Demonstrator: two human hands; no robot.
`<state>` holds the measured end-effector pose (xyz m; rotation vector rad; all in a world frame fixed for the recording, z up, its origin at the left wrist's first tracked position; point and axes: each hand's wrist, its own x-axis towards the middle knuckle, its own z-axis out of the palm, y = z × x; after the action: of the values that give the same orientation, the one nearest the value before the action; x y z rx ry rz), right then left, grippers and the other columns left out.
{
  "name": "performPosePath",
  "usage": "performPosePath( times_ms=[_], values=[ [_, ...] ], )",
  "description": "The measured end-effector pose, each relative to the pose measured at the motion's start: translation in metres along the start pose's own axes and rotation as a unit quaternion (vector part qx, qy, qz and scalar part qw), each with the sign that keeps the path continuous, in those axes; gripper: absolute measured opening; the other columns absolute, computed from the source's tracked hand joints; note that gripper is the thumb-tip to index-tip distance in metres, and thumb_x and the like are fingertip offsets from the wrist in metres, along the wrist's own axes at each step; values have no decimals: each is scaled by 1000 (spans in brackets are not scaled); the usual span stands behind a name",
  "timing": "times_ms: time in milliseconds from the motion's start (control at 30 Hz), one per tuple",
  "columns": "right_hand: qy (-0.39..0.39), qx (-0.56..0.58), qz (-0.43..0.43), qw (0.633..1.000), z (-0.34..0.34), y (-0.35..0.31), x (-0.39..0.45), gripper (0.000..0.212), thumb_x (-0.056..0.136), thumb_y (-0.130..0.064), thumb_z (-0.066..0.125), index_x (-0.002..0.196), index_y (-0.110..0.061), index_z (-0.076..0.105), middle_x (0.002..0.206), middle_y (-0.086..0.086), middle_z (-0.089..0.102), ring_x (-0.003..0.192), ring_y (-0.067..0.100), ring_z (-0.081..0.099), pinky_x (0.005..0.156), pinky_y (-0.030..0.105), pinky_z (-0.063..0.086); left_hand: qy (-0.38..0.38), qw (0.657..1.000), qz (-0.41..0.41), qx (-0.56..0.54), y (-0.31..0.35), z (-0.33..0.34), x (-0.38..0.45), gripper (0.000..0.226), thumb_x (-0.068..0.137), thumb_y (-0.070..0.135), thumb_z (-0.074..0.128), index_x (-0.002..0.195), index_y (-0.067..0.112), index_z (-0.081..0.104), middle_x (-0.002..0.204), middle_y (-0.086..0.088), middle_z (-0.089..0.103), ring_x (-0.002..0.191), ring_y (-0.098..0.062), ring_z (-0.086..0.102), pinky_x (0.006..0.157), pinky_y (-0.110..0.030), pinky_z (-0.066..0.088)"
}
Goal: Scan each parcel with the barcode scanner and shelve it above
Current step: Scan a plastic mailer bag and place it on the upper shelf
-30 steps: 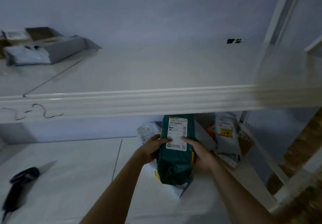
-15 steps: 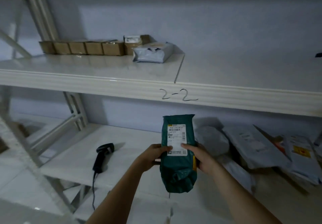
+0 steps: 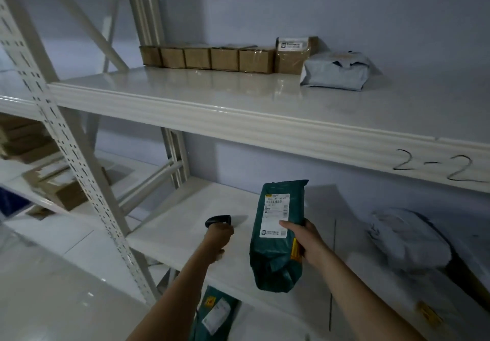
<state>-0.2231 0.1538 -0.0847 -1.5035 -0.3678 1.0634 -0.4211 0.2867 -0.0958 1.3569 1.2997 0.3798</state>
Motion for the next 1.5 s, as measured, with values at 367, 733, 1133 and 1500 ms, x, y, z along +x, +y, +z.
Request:
performPosePath(
  times_ms=[367, 733, 1133, 1500],
  values=[
    [-9, 20, 48, 999, 43, -3, 100, 44, 90, -13, 69, 132, -6, 58, 117, 19, 71, 102, 36, 71, 95, 50, 56, -20, 977, -174, 120, -11, -70, 86, 64, 90, 27, 67, 140, 1, 37, 144, -20, 42, 125, -38, 49, 103, -52, 44],
    [74, 66, 74, 992, 59, 10, 85, 37, 91, -15, 62, 127, -8, 58, 113, 20, 72, 100, 37, 71, 86, 47, 60, -139, 976, -112, 122, -31, -53, 121, 44, 87, 19, 70, 121, -6, 56, 117, -22, 62, 95, -30, 62, 80, -35, 53],
    [190, 124, 45, 973, 52, 40, 22, 54, 83, 2, 66, 133, -3, 47, 123, 24, 63, 109, 42, 65, 93, 58, 54, -207, 977, 50, 35, 18, -53, 93, 7, 87, 1, 61, 94, 3, 63, 66, -9, 56, 54, -19, 51, 52, -27, 43],
    [209, 127, -71, 967, 41, 13, -13, 47, 84, 3, 71, 115, -18, 44, 102, 4, 66, 84, 22, 69, 50, 29, 57, -238, 957, 158, 55, 80, -24, 48, 13, 82, 23, 70, 83, 12, 65, 57, -3, 56, 45, -14, 46, 44, -24, 40]
  ],
)
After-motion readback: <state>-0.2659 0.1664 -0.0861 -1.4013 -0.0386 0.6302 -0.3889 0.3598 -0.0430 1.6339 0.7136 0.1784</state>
